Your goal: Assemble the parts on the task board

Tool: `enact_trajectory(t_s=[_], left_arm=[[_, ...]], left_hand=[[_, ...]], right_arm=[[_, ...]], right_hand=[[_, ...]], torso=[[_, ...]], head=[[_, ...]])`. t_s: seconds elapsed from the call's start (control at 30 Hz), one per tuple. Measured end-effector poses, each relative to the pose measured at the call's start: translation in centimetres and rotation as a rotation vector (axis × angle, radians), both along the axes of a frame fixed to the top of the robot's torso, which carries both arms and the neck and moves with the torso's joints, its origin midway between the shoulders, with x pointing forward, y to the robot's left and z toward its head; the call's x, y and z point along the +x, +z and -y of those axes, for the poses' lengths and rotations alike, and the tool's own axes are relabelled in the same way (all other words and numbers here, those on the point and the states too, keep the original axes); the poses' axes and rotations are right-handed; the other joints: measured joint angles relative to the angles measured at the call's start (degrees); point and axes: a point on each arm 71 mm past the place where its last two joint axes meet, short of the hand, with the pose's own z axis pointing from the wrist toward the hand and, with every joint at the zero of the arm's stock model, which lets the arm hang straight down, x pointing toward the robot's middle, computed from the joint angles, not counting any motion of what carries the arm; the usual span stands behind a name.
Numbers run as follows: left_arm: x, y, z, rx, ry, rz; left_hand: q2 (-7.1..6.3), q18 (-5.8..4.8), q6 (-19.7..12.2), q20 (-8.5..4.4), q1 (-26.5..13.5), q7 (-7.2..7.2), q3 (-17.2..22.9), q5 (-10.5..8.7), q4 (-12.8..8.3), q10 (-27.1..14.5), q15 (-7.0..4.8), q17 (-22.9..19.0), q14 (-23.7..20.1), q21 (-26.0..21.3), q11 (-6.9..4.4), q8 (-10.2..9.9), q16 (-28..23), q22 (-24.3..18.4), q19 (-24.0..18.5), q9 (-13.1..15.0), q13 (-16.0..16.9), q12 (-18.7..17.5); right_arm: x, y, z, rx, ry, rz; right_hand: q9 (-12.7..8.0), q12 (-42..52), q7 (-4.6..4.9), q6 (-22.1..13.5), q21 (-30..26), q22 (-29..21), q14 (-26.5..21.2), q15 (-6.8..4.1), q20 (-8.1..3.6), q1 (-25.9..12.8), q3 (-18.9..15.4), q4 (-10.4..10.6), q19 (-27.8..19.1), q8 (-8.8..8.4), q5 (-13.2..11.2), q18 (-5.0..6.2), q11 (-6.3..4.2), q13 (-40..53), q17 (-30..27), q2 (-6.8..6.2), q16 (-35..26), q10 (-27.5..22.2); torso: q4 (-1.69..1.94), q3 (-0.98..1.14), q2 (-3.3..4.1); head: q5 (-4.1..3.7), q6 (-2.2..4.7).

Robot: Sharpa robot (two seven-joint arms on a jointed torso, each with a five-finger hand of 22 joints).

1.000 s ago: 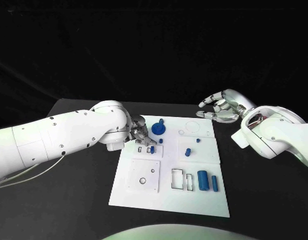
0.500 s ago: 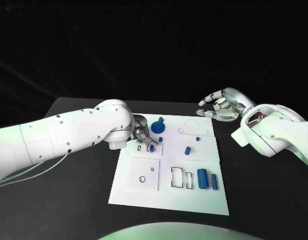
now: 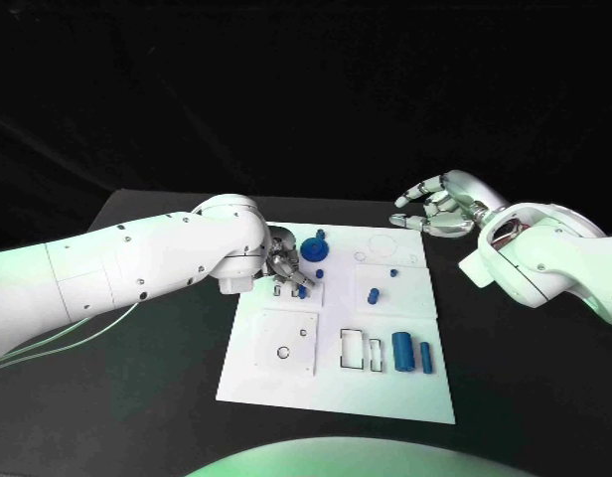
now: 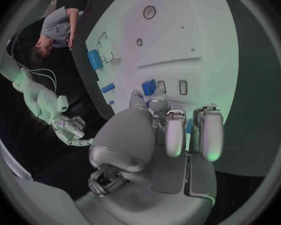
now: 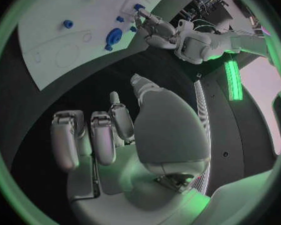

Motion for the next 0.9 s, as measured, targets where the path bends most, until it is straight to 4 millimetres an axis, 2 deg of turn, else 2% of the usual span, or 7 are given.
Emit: enact_trajectory(t_s=[0.13, 0.3, 0.6, 0.9], left_arm=[[-0.05, -0.04, 0.01, 0.003, -0.005, -0.006], [-0.11, -0.10, 0.02, 0.005, -0.010, -0.014], [-0.13, -0.13, 0.06, 0.001, -0.012, -0.024], [-0.11, -0.14, 0.27, -0.008, -0.013, -0.030]], left_hand=[[0.34, 0.00, -0.02, 0.00, 1.06, -0.02, 0.00, 1.15, 0.00, -0.20, 0.00, 0.00, 0.00, 0.00, -0.20, 0.00, 0.23, 0.00, 0.00, 0.44, -0.03, 0.00], [0.46, 0.00, 0.20, 0.00, 2.14, -0.23, 0.00, 1.60, 0.00, -0.21, 0.00, 0.00, 0.00, 0.00, -0.20, 0.23, 0.22, -0.01, 0.00, 0.84, -0.03, 0.00], [2.68, 0.01, 0.50, -0.21, 6.11, -0.54, 0.00, 0.74, 0.00, -0.41, -0.21, -0.01, 0.21, 0.22, -0.41, 0.59, 0.22, -0.01, 0.20, 2.26, -0.22, 0.00], [3.28, 0.01, 0.29, -0.21, 8.71, -0.74, 0.78, 0.58, -0.14, -0.61, -0.42, -0.01, 0.00, 0.22, -0.62, 0.59, 0.22, -0.01, 0.20, 2.81, -0.52, -0.28]], right_arm=[[0.06, -0.07, -0.08, 0.000, 0.000, -0.001], [0.11, -0.15, -0.14, -0.001, -0.001, -0.003], [0.15, -0.22, -0.11, -0.002, -0.003, -0.005], [0.15, -0.25, -0.07, -0.003, -0.005, -0.006]], right_hand=[[0.05, 0.00, 0.00, 0.00, 0.00, 0.00, 0.00, 0.00, 0.00, 0.00, 0.16, 0.16, 0.00, 0.00, 0.00, 0.00, 0.00, 0.00, 0.00, 0.00, 0.00, 0.00], [0.05, 0.00, 0.00, 0.00, 0.00, 0.04, 0.00, 0.00, 0.00, 0.00, 0.16, 0.16, 0.00, 0.00, 0.00, 0.00, 0.00, 0.00, 0.00, 0.00, 0.00, 0.00], [0.06, 0.00, 0.00, 0.00, 0.00, 0.04, 0.00, 0.00, 0.00, 0.00, 0.16, 0.16, 0.00, 0.00, 0.10, 0.00, 0.00, -0.01, 0.00, 0.00, 0.00, 0.00], [0.11, 0.01, 0.02, 0.01, 0.00, 0.03, 0.00, 0.00, 0.00, 0.00, 0.16, 0.15, 0.00, 0.03, 0.22, 0.00, 0.00, -0.01, 0.00, 0.00, 0.00, 0.00]], torso=[[0.04, 0.03, -0.02], [0.01, 0.03, -0.06], [-0.06, 0.03, -0.06], [-0.04, 0.03, -0.03]], head=[[0.05, -0.13], [0.15, -0.28], [0.13, -0.38], [0.07, -0.59]])
